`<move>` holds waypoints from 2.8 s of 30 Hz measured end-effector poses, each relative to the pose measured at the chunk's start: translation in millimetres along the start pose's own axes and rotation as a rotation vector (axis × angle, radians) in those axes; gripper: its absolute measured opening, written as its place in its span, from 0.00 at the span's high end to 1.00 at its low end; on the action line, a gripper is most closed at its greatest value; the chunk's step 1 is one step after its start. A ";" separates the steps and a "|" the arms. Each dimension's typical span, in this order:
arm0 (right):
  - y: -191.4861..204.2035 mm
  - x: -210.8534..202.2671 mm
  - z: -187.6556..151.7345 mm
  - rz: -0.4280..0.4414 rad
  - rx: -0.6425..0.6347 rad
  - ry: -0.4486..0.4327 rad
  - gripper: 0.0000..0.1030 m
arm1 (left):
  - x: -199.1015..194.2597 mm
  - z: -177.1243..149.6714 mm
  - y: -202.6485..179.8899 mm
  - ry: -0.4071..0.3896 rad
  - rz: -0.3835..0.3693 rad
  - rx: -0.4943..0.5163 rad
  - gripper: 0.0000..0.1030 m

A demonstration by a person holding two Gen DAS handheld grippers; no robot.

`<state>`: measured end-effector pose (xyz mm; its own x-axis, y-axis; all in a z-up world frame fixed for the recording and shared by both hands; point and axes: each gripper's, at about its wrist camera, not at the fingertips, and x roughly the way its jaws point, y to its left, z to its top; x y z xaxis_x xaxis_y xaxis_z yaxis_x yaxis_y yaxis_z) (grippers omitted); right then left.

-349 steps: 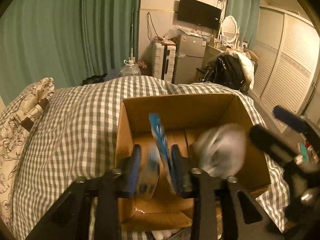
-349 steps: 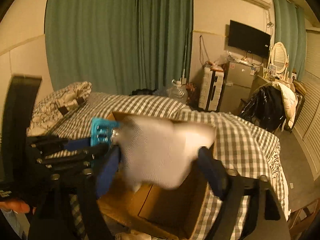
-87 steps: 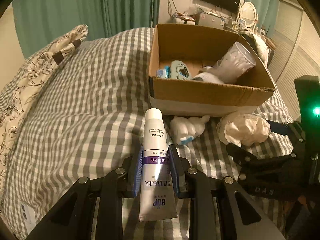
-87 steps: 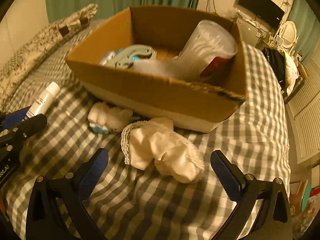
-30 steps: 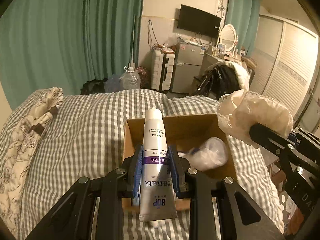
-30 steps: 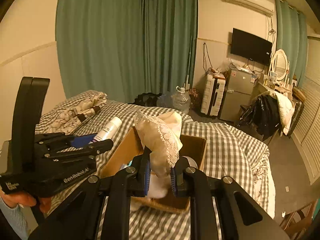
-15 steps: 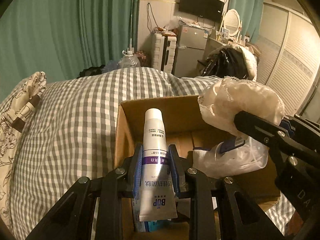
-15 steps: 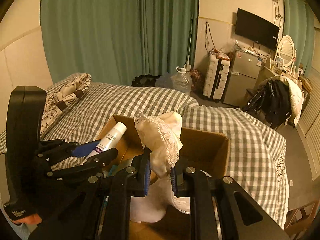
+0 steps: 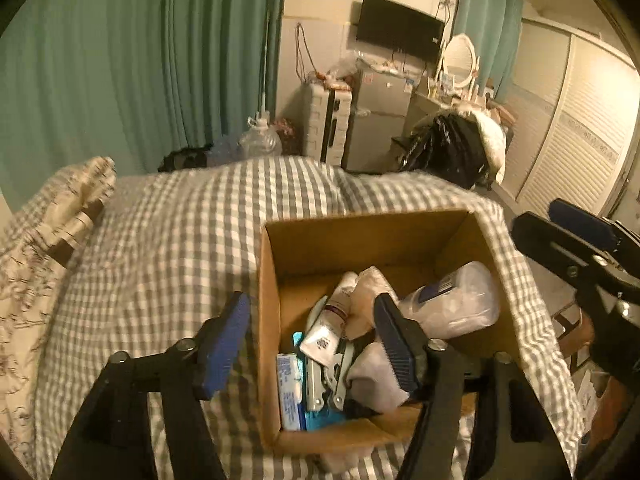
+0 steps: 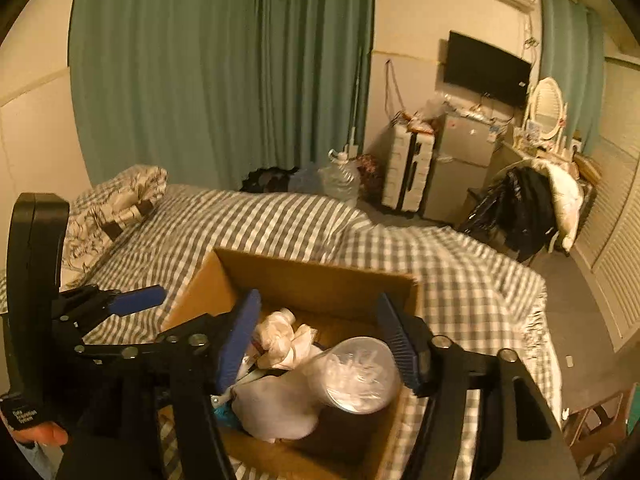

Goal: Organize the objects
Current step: 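Carry the tube and cloth into the box and open both grippers, then grasp the white figurine with the left gripper, then lower the figurine into the box and open the left gripper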

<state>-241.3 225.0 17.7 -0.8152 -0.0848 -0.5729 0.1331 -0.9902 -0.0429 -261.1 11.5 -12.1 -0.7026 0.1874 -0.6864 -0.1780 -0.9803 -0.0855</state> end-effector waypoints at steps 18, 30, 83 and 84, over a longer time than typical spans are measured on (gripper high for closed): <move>-5.6 -164.9 -33.3 -0.108 0.040 -0.078 0.01 | -150.4 -46.2 -15.2 -0.187 0.072 0.053 0.02; -9.3 -94.2 -124.0 -0.135 0.060 0.116 0.00 | -65.4 -128.1 -16.1 0.017 0.091 -0.016 0.02; -43.6 -78.6 -143.1 -0.147 0.191 0.149 0.00 | -31.7 -139.9 -57.5 0.181 0.056 -0.049 0.39; -42.4 -84.0 -140.8 -0.145 0.187 0.138 0.00 | -36.9 -134.5 -53.0 0.165 0.051 -0.048 0.39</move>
<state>-99.1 289.8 -47.6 -0.7318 0.0627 -0.6786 -0.0965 -0.9953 0.0122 -133.0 48.2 -79.3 -0.5868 0.1287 -0.7995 -0.1093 -0.9908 -0.0792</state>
